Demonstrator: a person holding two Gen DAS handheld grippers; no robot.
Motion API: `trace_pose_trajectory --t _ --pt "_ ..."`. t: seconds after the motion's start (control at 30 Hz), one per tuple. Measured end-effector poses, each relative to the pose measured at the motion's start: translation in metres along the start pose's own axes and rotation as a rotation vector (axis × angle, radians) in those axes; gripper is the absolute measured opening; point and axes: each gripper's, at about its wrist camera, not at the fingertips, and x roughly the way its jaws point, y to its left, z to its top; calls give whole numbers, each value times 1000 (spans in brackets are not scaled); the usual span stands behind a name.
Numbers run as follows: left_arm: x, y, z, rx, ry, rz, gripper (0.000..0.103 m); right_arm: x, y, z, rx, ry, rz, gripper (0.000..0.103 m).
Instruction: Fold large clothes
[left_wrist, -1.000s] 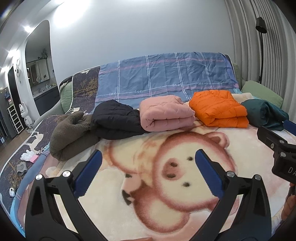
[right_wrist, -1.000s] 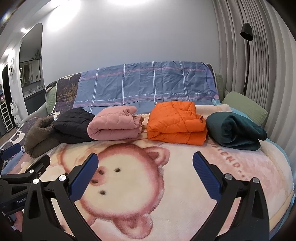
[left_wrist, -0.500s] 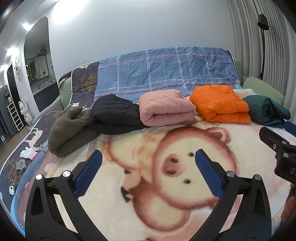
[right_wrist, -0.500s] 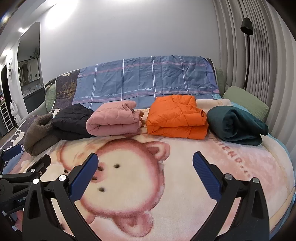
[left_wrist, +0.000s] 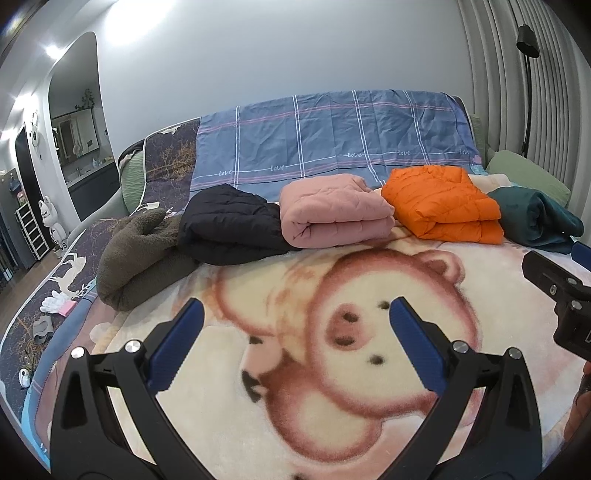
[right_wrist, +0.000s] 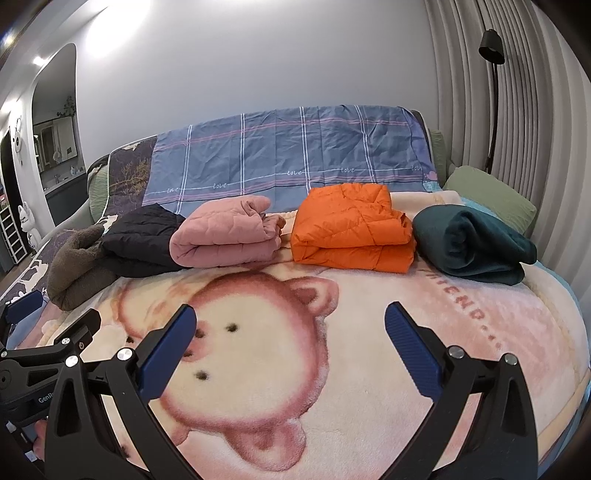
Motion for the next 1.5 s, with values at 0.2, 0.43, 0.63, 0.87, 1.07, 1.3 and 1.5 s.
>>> trace_pose_trajectory --t 0.2,0.43,0.63,0.87,1.07,1.3,1.5 --pt "1 0 0 3 -1 -2 101 0 0 0 -1 1 1 102" --pt "1 -2 0 7 1 -9 101 1 0 0 -2 0 1 102" --pt "1 -2 0 8 2 -10 101 1 0 0 -2 1 1 102" --pt "1 -3 0 10 4 -12 101 1 0 -1 -5 4 3 102" --pt "1 -3 0 11 5 -12 101 3 -1 -3 -6 10 3 102" --pt "2 -3 0 11 6 -13 101 5 -2 -2 -7 13 4 102" --pt "2 -3 0 12 6 -12 101 5 -3 -3 -8 13 4 102"
